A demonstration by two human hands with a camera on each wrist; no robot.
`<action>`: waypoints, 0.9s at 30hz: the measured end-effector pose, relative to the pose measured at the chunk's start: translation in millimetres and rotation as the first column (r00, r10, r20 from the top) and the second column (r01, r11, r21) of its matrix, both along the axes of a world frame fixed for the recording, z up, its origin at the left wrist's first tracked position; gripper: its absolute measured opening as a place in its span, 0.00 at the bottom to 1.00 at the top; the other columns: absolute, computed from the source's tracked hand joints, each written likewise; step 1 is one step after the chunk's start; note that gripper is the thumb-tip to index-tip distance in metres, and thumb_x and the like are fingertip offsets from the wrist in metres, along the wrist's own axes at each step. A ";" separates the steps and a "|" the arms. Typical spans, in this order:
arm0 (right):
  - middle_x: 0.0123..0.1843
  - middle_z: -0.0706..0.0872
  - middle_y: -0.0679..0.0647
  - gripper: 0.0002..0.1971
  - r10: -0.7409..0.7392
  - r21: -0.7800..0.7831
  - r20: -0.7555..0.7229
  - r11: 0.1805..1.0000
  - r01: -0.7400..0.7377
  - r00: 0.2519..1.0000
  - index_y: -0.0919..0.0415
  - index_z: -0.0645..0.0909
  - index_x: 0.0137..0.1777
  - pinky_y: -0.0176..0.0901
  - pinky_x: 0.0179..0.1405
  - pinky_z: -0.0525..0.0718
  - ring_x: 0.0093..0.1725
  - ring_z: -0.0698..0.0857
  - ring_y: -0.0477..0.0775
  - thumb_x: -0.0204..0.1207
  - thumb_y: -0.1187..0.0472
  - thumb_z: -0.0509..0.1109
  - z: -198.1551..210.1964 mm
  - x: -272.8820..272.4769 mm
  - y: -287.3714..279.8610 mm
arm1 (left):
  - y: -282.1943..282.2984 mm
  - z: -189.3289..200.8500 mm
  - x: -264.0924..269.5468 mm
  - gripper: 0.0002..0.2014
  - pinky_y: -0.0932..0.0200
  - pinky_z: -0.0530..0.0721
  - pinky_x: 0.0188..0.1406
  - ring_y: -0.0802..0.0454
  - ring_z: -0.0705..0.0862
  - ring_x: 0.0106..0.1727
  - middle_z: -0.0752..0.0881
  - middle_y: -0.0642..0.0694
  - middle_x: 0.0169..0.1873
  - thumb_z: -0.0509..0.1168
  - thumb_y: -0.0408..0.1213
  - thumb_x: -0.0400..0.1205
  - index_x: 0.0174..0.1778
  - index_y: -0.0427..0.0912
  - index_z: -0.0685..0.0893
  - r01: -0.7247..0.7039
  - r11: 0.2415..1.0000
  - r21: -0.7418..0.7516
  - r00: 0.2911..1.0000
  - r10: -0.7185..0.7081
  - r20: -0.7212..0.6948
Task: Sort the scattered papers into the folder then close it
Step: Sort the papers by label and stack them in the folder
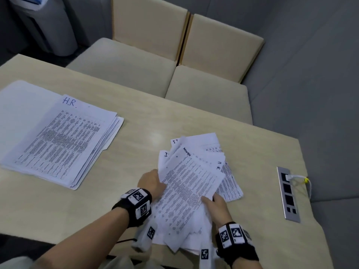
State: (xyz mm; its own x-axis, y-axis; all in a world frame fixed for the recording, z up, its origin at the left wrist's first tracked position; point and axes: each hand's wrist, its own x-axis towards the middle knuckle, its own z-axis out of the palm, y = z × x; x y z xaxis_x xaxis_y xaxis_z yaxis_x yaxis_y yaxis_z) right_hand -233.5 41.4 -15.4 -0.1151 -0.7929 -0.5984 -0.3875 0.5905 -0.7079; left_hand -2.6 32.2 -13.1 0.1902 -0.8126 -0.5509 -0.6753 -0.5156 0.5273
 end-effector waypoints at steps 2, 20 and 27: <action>0.54 0.87 0.51 0.12 -0.020 -0.093 -0.097 0.996 0.011 0.995 0.61 0.83 0.63 0.40 0.51 0.80 0.54 0.85 0.53 0.82 0.58 0.71 3.8 -2.3 -7.4 | 0.2 -2.0 5.7 0.13 0.54 0.85 0.33 0.43 0.87 0.40 0.86 0.44 0.45 0.67 0.35 0.79 0.59 0.38 0.81 -0.085 0.995 -0.051 0.995 0.083 -0.051; 0.57 0.89 0.68 0.14 -0.119 -0.208 -0.379 0.977 0.041 0.918 0.64 0.82 0.60 0.53 0.55 0.84 0.53 0.87 0.67 0.76 0.64 0.69 19.0 -37.1 -96.4 | -1.2 5.6 64.3 0.14 0.58 0.81 0.25 0.46 0.82 0.29 0.87 0.43 0.38 0.63 0.39 0.84 0.64 0.39 0.82 -0.358 0.931 -0.075 0.912 0.332 -0.241; 0.55 0.89 0.56 0.15 -0.521 -0.525 0.256 0.632 0.570 0.814 0.63 0.83 0.66 0.46 0.51 0.86 0.49 0.88 0.56 0.80 0.66 0.71 80.5 -24.1 -98.0 | -7.0 3.1 74.8 0.16 0.45 0.88 0.35 0.43 0.83 0.32 0.85 0.41 0.38 0.59 0.43 0.86 0.60 0.35 0.82 -0.431 0.899 -0.070 0.881 0.404 -0.245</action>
State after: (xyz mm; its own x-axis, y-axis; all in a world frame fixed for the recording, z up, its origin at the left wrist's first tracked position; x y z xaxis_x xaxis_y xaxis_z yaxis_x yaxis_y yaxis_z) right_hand -257.6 -56.6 65.0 -0.6121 -0.7845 -0.0991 -0.0580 0.1695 -0.9838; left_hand 72.2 25.2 -10.0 0.4126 -0.7465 -0.5220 -0.2716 -0.6479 0.7117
